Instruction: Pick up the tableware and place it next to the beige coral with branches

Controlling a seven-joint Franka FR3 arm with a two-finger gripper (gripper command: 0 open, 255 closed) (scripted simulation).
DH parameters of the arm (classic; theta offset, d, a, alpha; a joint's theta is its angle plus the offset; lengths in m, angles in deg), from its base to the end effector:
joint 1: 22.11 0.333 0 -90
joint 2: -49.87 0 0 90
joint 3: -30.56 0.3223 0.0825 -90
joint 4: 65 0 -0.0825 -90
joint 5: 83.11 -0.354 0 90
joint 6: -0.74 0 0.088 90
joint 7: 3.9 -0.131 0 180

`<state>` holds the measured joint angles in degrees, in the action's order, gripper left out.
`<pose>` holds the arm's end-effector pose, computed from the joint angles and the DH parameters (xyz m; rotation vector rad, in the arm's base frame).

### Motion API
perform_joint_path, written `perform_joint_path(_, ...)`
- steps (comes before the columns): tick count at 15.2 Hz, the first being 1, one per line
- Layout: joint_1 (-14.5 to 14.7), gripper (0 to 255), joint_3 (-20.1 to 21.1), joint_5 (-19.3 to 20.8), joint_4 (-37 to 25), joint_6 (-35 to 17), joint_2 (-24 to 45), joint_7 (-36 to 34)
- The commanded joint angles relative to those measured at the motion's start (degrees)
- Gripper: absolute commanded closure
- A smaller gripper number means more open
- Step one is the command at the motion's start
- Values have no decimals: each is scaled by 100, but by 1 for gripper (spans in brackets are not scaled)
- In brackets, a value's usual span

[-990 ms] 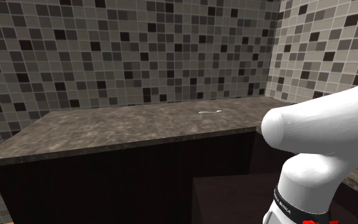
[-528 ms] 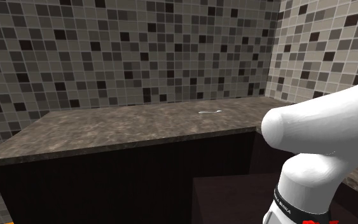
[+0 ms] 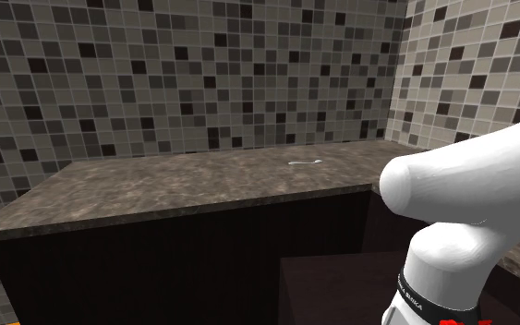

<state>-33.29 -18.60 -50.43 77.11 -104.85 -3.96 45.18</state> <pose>0.0975 -0.3420 0.4629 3.0987 0.2382 0.2456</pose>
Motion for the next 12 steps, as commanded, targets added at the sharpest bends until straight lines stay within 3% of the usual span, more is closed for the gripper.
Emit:
perform_joint_path(1,-17,255,-106,79,116,-142,10,9)
perform_joint_path(12,-36,255,-700,513,709,-964,181,-17)
